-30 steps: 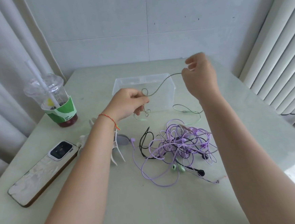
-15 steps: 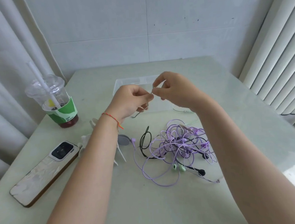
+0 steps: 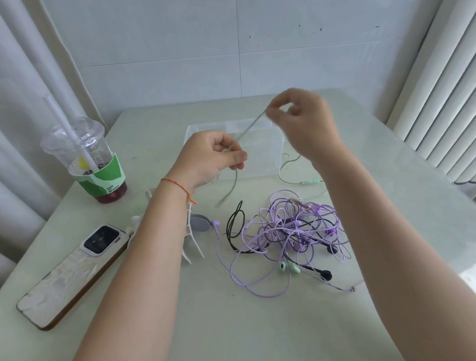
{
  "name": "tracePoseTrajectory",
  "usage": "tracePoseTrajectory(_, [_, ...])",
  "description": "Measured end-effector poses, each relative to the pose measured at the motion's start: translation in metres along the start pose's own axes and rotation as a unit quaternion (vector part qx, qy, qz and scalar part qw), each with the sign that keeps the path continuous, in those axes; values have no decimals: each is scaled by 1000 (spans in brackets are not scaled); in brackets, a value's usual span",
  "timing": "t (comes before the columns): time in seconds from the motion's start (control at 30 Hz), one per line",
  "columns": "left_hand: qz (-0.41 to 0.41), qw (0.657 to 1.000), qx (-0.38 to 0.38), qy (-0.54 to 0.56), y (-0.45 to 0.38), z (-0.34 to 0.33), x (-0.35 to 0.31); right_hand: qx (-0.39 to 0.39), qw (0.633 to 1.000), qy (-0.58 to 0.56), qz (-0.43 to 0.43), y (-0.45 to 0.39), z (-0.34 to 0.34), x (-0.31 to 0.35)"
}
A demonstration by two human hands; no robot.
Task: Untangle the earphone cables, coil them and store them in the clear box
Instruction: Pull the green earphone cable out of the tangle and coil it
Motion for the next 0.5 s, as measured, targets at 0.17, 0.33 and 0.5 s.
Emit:
tracePoseTrajectory(0.17, [46, 999, 5, -23, 2, 4, 6, -117, 990, 12, -78, -8, 26, -11])
tracePoseTrajectory(0.33, [56, 998, 26, -5, 2, 3, 1, 34, 978, 151, -139, -5, 24, -9])
tracePoseTrajectory(0.5, [48, 996, 58, 52, 4, -5, -8, 112, 987, 117, -19, 3, -1, 8])
Point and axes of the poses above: each hand's wrist, its own y-axis away from the middle knuckle, its own z-axis out of the back of the hand, x = y × z, the point moved 1 cm from there along -y, towards the middle knuckle, and after that the axes turned 14 degrees about x, right-handed, at the moved point
